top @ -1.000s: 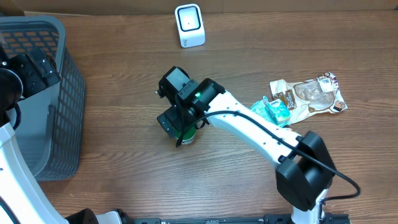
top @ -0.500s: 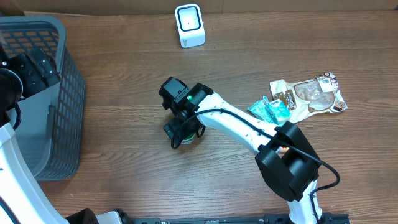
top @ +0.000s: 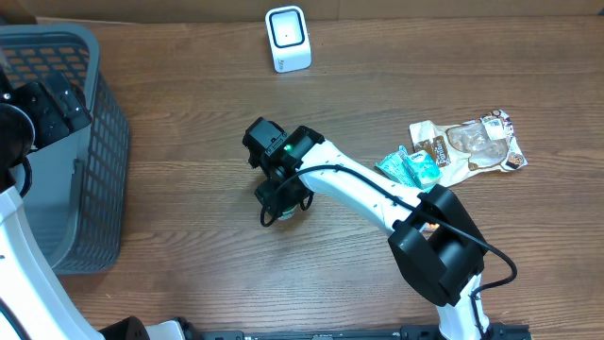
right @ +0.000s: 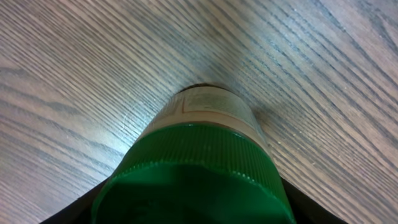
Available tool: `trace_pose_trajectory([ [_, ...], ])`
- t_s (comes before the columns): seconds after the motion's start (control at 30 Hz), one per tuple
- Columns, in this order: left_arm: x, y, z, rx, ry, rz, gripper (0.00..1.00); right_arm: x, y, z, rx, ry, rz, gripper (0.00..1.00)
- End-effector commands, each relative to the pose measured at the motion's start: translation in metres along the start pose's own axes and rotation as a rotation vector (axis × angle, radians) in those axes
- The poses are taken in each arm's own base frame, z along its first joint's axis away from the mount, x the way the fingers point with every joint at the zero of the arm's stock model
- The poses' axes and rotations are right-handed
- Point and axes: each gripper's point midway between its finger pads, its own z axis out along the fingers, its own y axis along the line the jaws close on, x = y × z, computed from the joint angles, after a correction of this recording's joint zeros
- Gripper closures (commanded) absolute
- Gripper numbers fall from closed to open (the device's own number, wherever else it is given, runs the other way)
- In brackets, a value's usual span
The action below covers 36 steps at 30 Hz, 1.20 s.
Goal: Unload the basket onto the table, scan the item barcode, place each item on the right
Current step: 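Lift the jar and carry it rightward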
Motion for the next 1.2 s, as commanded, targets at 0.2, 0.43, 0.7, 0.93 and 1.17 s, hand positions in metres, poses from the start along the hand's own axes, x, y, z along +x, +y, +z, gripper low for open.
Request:
trace_pose_trajectory([
  [0.2, -0.003, 0.002, -0.001, -0.008, -0.01, 0.012, 0.0, -0.014, 0.004, -0.066, -0.091, -0.14, 0.02, 0.46],
  [0.43, -0.003, 0.002, -0.001, -0.008, -0.01, 0.012, 0.0, -0.012, 0.011, -0.147, -0.397, -0.276, 0.006, 0.46],
  [0.7, -0.003, 0.002, -0.001, -0.008, -0.01, 0.012, 0.0, -0.004, -0.019, -0.252, -0.893, -0.526, -0.057, 0.54],
  [0.93, -0.003, 0.002, -0.001, -0.008, -0.01, 0.012, 0.0, 0.01, -0.071, -0.299, -1.081, -0.682, 0.024, 0.55],
  [1.17, -0.003, 0.002, -0.001, -0.008, -0.01, 0.012, 0.01, 0.019, -0.105, -0.313, -1.115, -0.741, 0.126, 0.55],
])
